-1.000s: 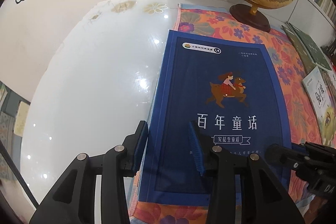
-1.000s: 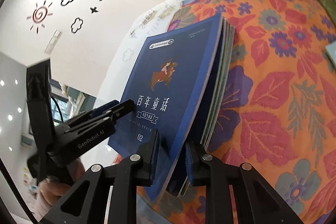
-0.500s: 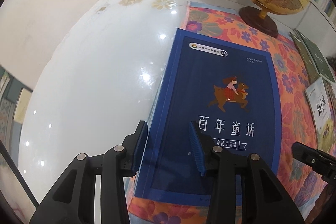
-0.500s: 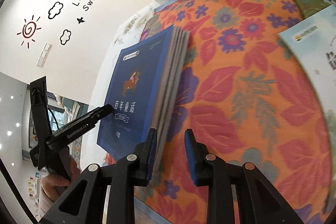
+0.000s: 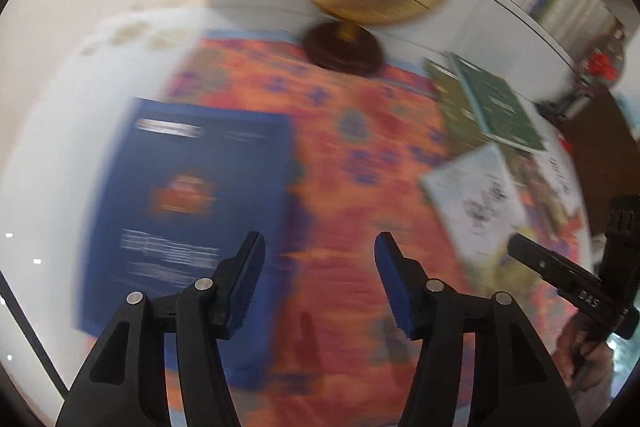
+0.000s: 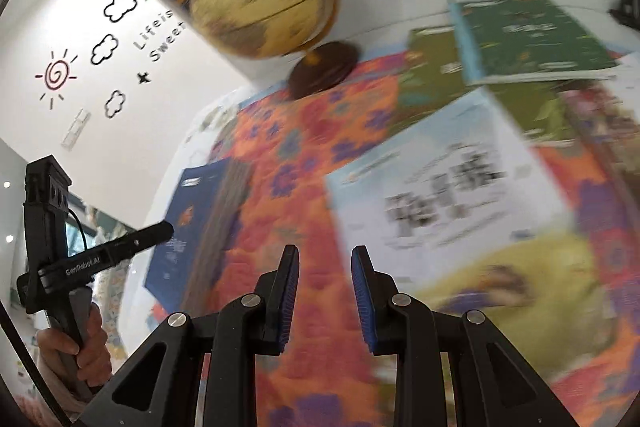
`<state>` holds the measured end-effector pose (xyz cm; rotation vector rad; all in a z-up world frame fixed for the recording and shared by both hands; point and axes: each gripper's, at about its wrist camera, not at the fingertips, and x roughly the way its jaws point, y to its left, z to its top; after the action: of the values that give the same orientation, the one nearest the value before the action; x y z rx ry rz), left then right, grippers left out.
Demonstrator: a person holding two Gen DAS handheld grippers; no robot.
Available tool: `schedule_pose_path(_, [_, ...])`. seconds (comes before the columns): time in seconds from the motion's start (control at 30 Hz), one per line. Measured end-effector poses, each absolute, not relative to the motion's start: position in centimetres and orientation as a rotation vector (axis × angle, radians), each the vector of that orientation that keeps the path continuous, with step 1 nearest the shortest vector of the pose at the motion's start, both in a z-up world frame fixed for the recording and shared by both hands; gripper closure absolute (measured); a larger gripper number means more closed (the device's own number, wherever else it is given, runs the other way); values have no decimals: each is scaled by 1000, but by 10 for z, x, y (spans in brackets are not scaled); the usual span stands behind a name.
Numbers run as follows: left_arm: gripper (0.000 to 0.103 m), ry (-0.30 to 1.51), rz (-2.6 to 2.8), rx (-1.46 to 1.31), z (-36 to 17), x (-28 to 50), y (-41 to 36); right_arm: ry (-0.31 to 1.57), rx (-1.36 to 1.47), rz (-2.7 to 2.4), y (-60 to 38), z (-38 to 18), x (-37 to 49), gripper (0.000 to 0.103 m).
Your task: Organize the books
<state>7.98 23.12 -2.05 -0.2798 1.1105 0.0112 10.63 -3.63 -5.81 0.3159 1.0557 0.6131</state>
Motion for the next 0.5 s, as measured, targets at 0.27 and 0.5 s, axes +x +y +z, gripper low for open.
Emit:
schedule_pose_path(0.27, [48, 1203, -138, -363, -55, 100, 151, 1036, 210, 496, -112, -63, 110, 58])
schedule_pose_path(0.5, [48, 1262, -227, -478, -78, 98, 110, 1036, 168, 493, -158, -73, 127, 58])
